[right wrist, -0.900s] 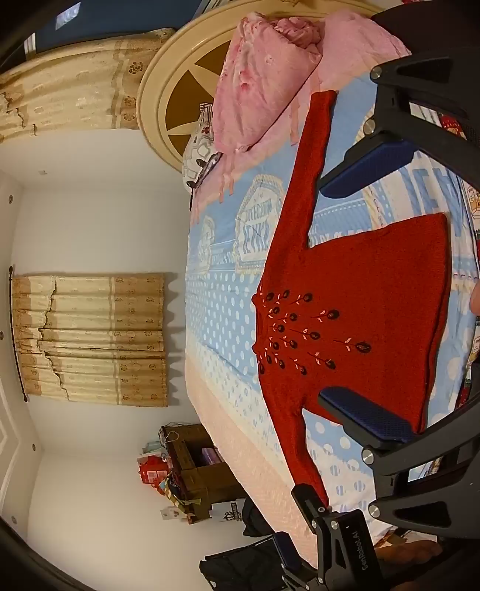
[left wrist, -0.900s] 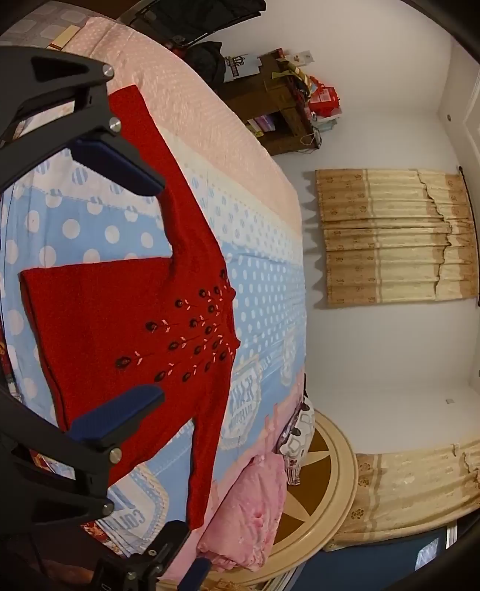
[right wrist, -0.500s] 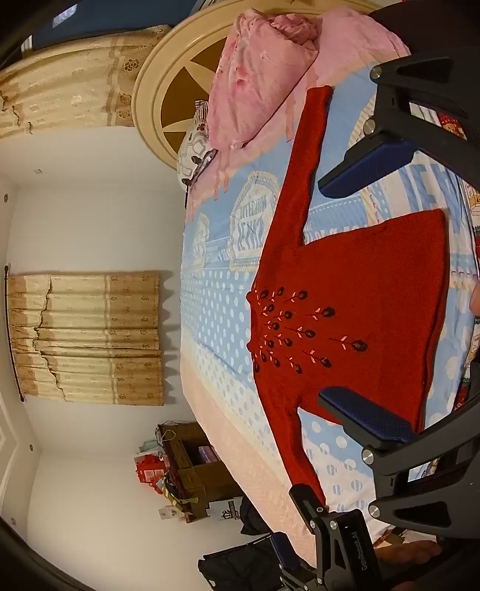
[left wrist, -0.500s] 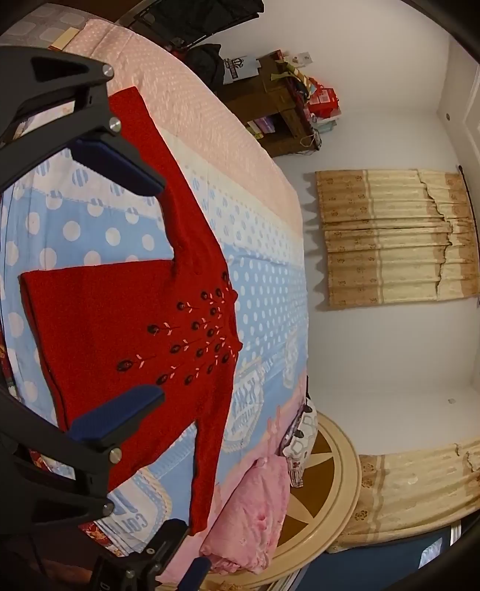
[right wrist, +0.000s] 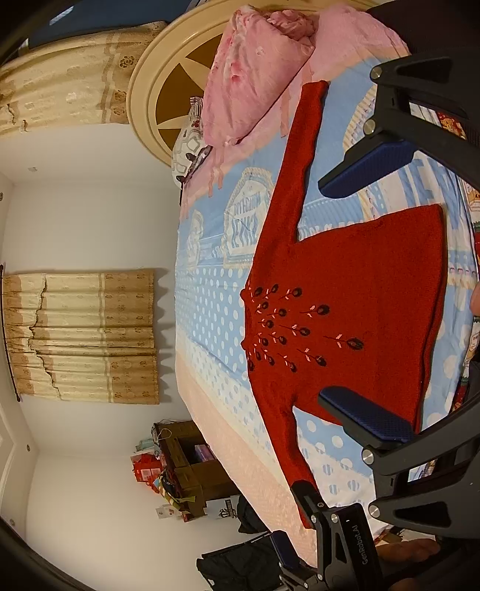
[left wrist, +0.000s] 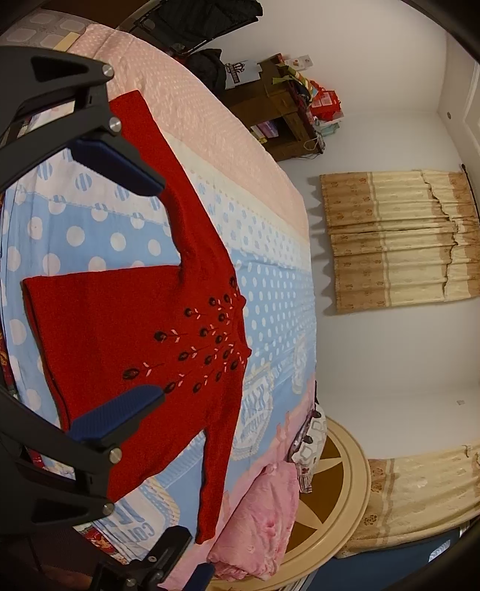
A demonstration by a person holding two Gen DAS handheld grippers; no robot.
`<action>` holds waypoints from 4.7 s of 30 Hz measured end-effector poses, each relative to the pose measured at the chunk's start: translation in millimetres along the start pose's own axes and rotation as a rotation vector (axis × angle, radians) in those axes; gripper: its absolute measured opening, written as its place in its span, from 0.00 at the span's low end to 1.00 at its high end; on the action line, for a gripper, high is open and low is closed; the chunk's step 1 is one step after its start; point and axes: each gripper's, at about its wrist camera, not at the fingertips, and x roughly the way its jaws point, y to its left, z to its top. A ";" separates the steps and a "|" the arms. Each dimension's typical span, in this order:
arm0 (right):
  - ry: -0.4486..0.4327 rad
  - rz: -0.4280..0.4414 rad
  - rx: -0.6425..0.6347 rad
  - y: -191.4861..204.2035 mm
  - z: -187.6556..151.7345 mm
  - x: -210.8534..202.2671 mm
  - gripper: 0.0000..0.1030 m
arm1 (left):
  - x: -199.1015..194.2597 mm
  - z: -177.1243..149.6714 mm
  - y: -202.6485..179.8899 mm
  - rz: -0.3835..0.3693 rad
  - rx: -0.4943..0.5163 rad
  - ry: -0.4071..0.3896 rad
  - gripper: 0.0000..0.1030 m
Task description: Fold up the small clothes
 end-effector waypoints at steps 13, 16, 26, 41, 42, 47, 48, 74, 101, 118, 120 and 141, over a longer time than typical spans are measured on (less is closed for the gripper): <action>0.005 0.002 0.000 -0.3 0.4 0.7 0.99 | 5.3 -1.3 -4.9 0.006 0.002 0.005 1.00; 0.005 0.002 0.000 -0.4 0.3 1.1 0.99 | 5.7 -1.6 -4.6 0.005 0.002 0.007 1.00; 0.011 0.005 -0.006 0.7 -0.5 2.1 0.99 | 5.2 -1.5 -3.5 0.009 -0.001 0.008 1.00; 0.020 0.009 -0.010 3.7 -0.6 5.7 0.99 | 7.8 -1.7 1.0 0.015 -0.008 0.009 1.00; 0.020 0.010 -0.011 4.3 -0.8 5.9 0.99 | 8.0 -2.1 1.5 0.016 -0.009 0.010 1.00; 0.023 0.014 -0.015 5.8 -1.8 7.2 0.99 | 8.8 -1.2 3.7 0.016 -0.012 0.012 1.00; 0.024 0.014 -0.016 5.8 -1.5 7.4 0.99 | 8.8 -0.9 4.3 0.016 -0.013 0.012 1.00; 0.094 0.081 0.059 -19.5 -22.8 58.8 0.99 | 45.2 -15.8 6.9 0.012 -0.015 0.080 1.00; 0.204 -0.384 0.699 -354.0 -51.5 151.4 0.62 | 166.2 -30.8 12.8 0.037 0.038 0.196 1.00; 0.272 -0.376 0.714 -406.0 -36.7 208.8 0.11 | 189.4 -32.4 30.5 0.031 -0.008 0.258 1.00; 0.260 -0.375 0.689 -401.2 -29.2 207.5 0.10 | 189.3 -32.2 32.2 0.029 -0.004 0.257 1.00; 0.107 -0.094 0.123 -173.2 125.3 250.5 0.08 | 193.2 -20.8 41.5 -0.008 -0.018 0.242 1.00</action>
